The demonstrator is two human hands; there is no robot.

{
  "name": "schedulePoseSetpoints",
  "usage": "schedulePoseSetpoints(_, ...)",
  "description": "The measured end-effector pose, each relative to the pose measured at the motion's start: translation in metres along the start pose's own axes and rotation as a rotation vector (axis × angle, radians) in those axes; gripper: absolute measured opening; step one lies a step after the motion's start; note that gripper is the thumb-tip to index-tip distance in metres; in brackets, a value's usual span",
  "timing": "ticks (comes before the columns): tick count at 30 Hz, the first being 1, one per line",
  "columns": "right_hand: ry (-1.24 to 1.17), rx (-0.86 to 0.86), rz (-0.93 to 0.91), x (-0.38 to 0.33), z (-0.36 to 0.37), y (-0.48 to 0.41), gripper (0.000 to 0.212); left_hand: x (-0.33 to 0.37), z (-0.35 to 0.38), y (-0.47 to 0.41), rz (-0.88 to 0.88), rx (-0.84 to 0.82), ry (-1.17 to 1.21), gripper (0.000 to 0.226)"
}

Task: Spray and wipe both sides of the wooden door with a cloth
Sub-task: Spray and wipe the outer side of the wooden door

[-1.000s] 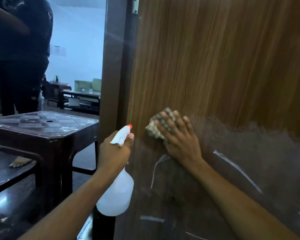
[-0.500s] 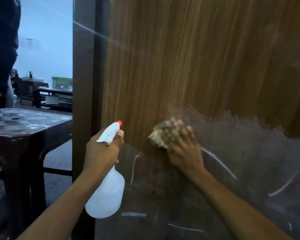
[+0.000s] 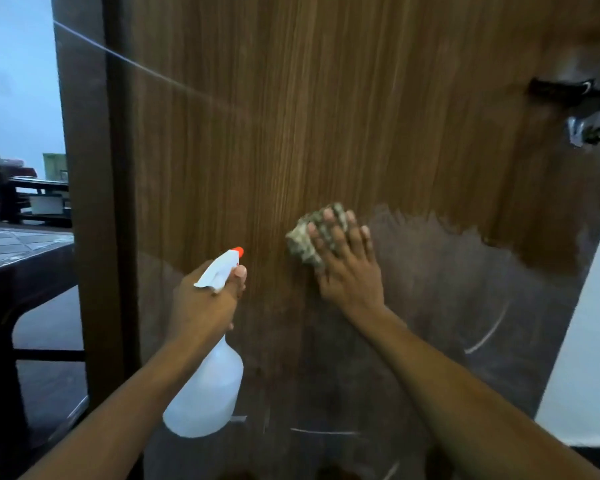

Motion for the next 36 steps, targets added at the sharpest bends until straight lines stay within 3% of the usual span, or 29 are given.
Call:
schedulePoseSetpoints(2, -0.049, 0.049, 0.253, 0.021, -0.012, -0.027, 0.068, -0.001, 0.005, 0.002, 0.000, 0.004, -0.004, 0.041)
schedulePoseSetpoints(4, -0.071, 0.052, 0.315, 0.016, -0.018, -0.054, 0.068, 0.000, 0.012, 0.005, -0.005, -0.003, 0.002, 0.043)
schedulePoseSetpoints(7, -0.042, 0.017, -0.010, -0.005, -0.011, -0.052, 0.066, 0.018, 0.022, 0.008, 0.047, -0.031, -0.002, 0.045)
schedulePoseSetpoints(10, 0.021, -0.030, -0.306, 0.011, 0.001, 0.009, 0.066, 0.029, 0.035, 0.012, 0.098, -0.023, -0.048, 0.036)
schedulePoseSetpoints(12, 0.032, -0.040, -0.210, 0.046, -0.003, 0.047, 0.072, 0.029, 0.043, 0.019, 0.074, -0.014, -0.053, 0.031)
schedulePoseSetpoints(14, 0.023, -0.025, 0.008, 0.081, -0.012, 0.051, 0.072, 0.026, 0.053, 0.026, 0.032, 0.000, -0.036, 0.029)
schedulePoseSetpoints(16, -0.025, 0.038, 0.219, 0.094, -0.024, 0.018, 0.065, 0.027, 0.062, 0.030, 0.006, 0.013, -0.029, 0.034)
schedulePoseSetpoints(18, -0.074, 0.067, 0.288, 0.087, -0.031, -0.018, 0.062, 0.032, 0.074, 0.032, 0.003, 0.009, -0.049, 0.038)
schedulePoseSetpoints(21, -0.062, 0.054, 0.007, 0.071, -0.019, -0.012, 0.059, 0.046, 0.098, 0.036, 0.039, -0.029, -0.048, 0.035)
schedulePoseSetpoints(24, -0.012, -0.004, -0.244, 0.085, -0.008, 0.055, 0.059, 0.051, 0.117, 0.042, 0.055, -0.022, -0.055, 0.034)
schedulePoseSetpoints(26, 0.025, -0.018, -0.167, 0.121, -0.011, 0.089, 0.060, 0.049, 0.131, 0.045, 0.045, -0.035, -0.038, 0.037)
schedulePoseSetpoints(29, -0.002, 0.018, 0.185, 0.177, -0.025, 0.083, 0.063, 0.043, 0.149, 0.047, 0.001, -0.057, -0.009, 0.041)
schedulePoseSetpoints(31, -0.016, 0.067, 0.323, 0.190, -0.034, 0.053, 0.063, 0.042, 0.163, 0.048, -0.018, -0.062, 0.014, 0.045)
schedulePoseSetpoints(32, -0.028, 0.060, 0.300, 0.184, -0.035, 0.041, 0.064, 0.041, 0.169, 0.050, -0.021, -0.069, 0.018, 0.044)
schedulePoseSetpoints(36, -0.009, -0.019, -0.070, 0.157, -0.017, 0.079, 0.061, 0.037, 0.197, 0.066, 0.016, -0.111, 0.012, 0.039)
Point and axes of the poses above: each hand's wrist, its own y-axis away from the middle knuckle, its own z-axis out of the palm, x = y × z, the point moved 5 cm from there along -y, towards the middle knuckle, and after that the axes turned 7 degrees about -z, right-handed, at the moved point
